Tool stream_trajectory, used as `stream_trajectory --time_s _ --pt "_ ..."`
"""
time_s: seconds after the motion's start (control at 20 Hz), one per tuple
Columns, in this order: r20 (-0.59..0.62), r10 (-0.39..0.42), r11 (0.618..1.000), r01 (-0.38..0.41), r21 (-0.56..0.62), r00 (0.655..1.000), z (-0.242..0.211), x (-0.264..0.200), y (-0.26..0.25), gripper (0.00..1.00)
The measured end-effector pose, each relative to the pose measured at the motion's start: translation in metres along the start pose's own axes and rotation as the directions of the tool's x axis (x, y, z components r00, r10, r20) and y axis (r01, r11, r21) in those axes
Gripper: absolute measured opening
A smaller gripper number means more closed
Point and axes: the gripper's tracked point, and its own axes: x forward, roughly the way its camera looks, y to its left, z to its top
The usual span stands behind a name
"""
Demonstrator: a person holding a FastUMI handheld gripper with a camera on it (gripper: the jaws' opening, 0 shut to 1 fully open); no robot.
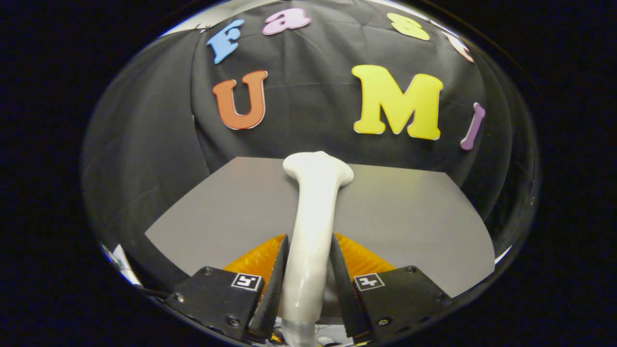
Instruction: Iron the clothes twice with a garment steamer, once on the left side and once on the right side.
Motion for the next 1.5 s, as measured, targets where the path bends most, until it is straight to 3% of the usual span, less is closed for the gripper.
stream_trajectory --time_s 0.2,0.5,0.85,1.25,1.5 --pt "-0.011 0.054 0.997 -0.053 0.054 0.998 0.004 -0.004 0.005 0.38" --pt "0.131 0.018 0.999 -0.022 0.036 0.991 0.013 -0.062 -0.023 0.36" --pt "0.285 0.006 0.999 -0.015 0.031 0.959 0.016 -0.190 -0.070 0.36" --pt "0.438 -0.158 0.986 0.123 0.109 0.885 0.020 -0.339 -0.189 0.36" --pt "0.473 -0.283 0.957 0.213 0.196 0.834 0.043 -0.381 -0.271 0.36"
